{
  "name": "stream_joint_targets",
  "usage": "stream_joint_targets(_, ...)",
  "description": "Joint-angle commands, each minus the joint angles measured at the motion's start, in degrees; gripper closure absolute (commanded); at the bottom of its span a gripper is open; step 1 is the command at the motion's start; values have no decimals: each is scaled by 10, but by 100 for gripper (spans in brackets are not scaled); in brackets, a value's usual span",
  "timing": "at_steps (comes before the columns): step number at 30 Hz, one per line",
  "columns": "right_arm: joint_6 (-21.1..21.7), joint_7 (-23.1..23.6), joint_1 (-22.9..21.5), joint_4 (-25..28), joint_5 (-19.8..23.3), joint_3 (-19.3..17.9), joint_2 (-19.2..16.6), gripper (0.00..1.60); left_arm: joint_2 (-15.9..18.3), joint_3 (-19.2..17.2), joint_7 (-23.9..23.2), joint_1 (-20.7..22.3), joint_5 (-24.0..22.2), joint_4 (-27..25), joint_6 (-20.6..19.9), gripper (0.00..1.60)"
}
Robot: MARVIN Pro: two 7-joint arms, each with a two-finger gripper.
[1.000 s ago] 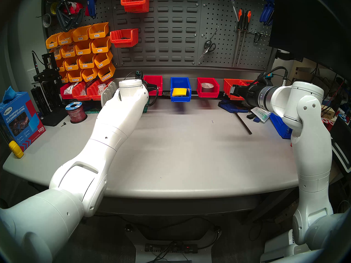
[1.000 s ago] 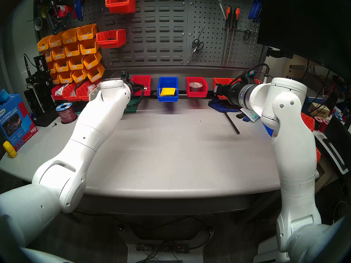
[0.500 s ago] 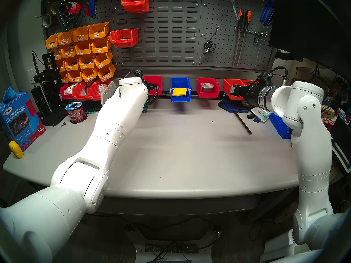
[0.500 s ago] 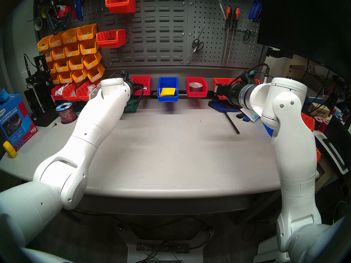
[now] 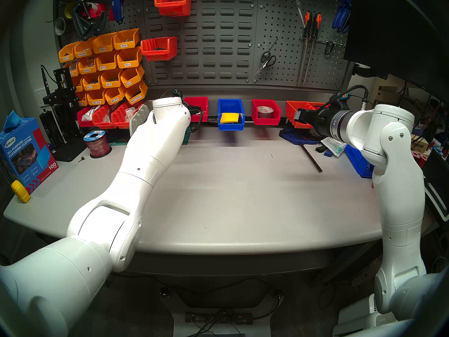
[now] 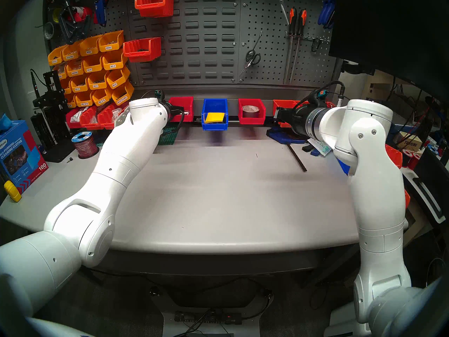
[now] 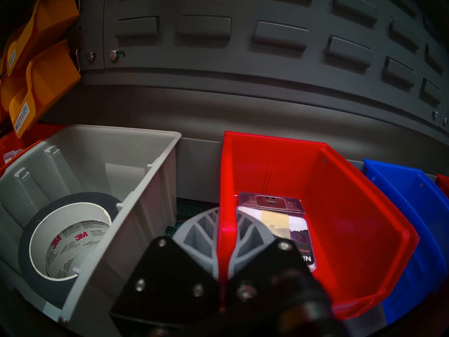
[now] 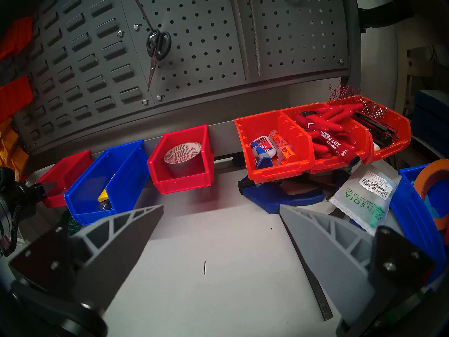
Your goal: Hang all the unorganized tool boxes onto the wall
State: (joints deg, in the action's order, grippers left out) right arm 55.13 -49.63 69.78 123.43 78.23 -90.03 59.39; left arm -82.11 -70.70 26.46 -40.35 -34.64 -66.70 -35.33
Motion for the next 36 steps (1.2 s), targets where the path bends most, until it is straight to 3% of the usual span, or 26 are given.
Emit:
stream_joint_targets(1,-1,-63,-7,5,2,0,1,0,-4,1,3,17,1,0,-7,124)
stream_joint_targets(2,-1,-61,-7,5,1,0,1,0,-5,1,4,16,0,0,-8,82)
stream_joint_targets(3,-1,-70,-8,5,6,1,1,0,-6,1,7,16,0,0,-8,0)
stream_joint_targets(5,-1,-47,-5,4,-8,-3,1,0,-6,1,8,16,0,0,-8,0)
stream_joint_targets(10,-1,-77,-10,6,11,2,2,0,-8,1,13,15,-1,1,-4,0)
stream_joint_targets(12,-1,-53,-6,4,-3,-2,1,0,-8,2,13,14,0,1,-3,0)
stream_joint_targets(22,-1,-61,-7,5,2,-1,1,0,-2,9,8,12,10,-5,1,0)
stream_joint_targets(36,-1,-65,-8,5,4,0,1,0,2,3,44,-74,7,-93,-1,0)
